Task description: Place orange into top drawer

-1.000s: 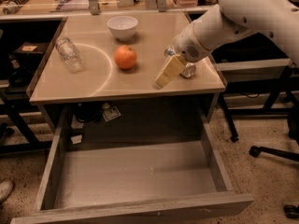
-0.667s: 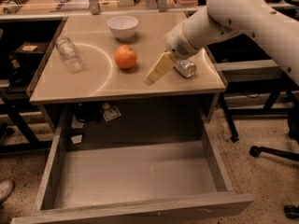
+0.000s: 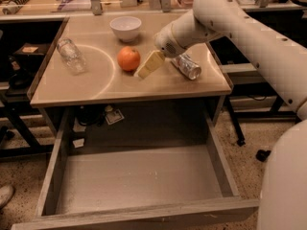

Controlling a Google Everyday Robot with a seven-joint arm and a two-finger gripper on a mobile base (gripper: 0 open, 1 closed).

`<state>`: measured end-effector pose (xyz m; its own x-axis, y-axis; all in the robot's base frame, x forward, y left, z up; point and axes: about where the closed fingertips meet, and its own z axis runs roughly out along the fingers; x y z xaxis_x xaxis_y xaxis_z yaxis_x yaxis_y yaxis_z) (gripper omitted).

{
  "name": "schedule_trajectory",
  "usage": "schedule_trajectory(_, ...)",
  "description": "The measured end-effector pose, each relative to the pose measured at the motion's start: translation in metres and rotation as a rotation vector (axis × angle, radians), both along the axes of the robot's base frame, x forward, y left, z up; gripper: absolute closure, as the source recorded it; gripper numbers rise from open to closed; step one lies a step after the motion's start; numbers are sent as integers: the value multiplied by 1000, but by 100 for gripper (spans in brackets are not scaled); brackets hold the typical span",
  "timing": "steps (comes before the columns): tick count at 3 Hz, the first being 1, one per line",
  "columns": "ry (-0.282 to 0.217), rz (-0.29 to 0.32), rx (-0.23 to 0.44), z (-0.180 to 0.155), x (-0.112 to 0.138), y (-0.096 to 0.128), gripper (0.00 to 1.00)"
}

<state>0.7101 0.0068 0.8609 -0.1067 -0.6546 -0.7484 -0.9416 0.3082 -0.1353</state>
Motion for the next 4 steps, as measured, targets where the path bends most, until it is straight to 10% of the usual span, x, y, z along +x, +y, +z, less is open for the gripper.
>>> schedule_trajectory(4,18,54,70,-31,29,39,0)
